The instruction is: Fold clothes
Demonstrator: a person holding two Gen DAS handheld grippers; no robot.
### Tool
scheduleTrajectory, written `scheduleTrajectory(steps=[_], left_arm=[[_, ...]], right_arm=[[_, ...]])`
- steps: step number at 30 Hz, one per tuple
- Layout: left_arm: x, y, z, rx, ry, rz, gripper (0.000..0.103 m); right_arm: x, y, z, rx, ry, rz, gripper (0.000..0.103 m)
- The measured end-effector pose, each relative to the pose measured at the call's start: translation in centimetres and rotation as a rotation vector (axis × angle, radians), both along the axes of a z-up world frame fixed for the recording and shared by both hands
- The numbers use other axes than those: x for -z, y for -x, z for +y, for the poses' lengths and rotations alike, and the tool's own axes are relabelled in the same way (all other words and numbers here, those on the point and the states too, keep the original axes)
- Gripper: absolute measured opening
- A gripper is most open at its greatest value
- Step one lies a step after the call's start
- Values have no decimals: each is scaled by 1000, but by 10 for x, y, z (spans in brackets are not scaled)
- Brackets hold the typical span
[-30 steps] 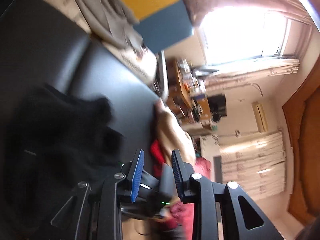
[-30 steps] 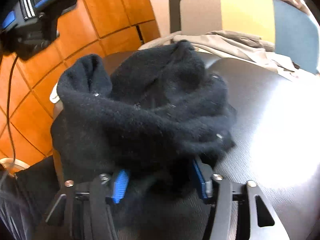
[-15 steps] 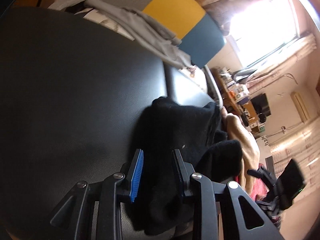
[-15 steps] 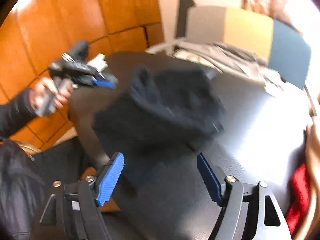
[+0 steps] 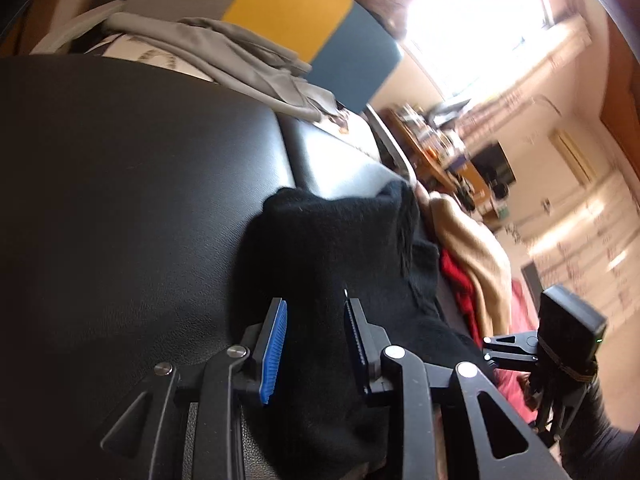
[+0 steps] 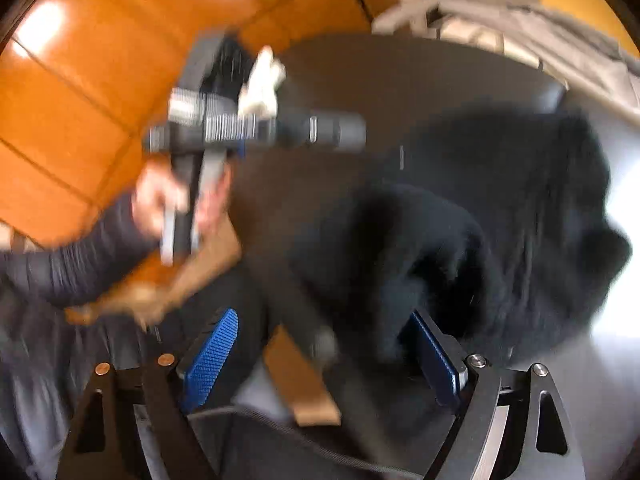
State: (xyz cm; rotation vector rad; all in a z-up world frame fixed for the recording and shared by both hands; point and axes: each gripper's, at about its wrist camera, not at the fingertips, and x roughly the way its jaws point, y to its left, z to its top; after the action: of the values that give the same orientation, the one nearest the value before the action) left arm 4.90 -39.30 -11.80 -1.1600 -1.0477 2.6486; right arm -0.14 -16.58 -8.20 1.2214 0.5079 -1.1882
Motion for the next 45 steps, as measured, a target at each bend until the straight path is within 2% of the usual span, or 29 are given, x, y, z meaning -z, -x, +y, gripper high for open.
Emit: scheduleTrajectory(steps=[4,7,9,10,13,15,17,19,20,21,22,23,25,28,30,33,34,36,39,41,43,44,45], left_arm=[[-1,2,15,81,43,9,29],[-1,0,26,104,63,17,29],[1,-5,24,75,45,13,29],[2,-10,22,56,29,14,29],[4,-28,14,1,-17,36,29],[3,-40,15,-4,5,56,29],[2,-51,20,32,44,75,29],[2,-60,28,91,83,92,29],[2,-63,34,131,107,97,29],[2,-66,39,172,131,103,29],[3,-68,45,210,157,104,29],[4,-68,51,241,190,96,29],[1,-68,64,305,255,103,29],[-1,-64,83,396,352,119,29],[6,-55,95,457,417,91,29],[24,-45,108,552,491,22,29],[22,-45,108,567,491,31,29],[20,-44,102,586,463,11,29],[12,-46,98,628,458,-9,29],[4,-48,97,634,445,13,29],[-6,-48,93,614,372,56,29],[-10,-47,91,601,338,80,29],[-12,-47,89,588,316,102,29]], right_arm=[[19,-4,62,121,-74,-8,88],[19,6,105,310,15,-64,88],[16,10,120,424,114,-67,87],[13,9,124,456,150,-63,86],[9,3,119,495,249,-54,73],[14,2,107,493,257,-47,68],[25,12,91,500,240,-104,67],[39,14,71,484,204,-118,60],[46,14,61,475,184,-120,51],[53,14,51,465,165,-122,35],[60,11,42,449,115,-98,24],[63,9,37,438,95,-90,6],[56,5,33,425,107,-79,6],[23,2,46,428,226,-106,5],[13,4,58,450,252,-87,5],[51,16,68,511,59,3,5],[64,17,69,516,5,22,5],[77,16,69,528,-1,-2,5],[78,13,68,537,14,1,5],[78,13,70,542,16,-20,5],[72,14,73,541,38,-20,9],[65,16,76,543,59,-28,14],[57,19,80,560,96,-22,24]])
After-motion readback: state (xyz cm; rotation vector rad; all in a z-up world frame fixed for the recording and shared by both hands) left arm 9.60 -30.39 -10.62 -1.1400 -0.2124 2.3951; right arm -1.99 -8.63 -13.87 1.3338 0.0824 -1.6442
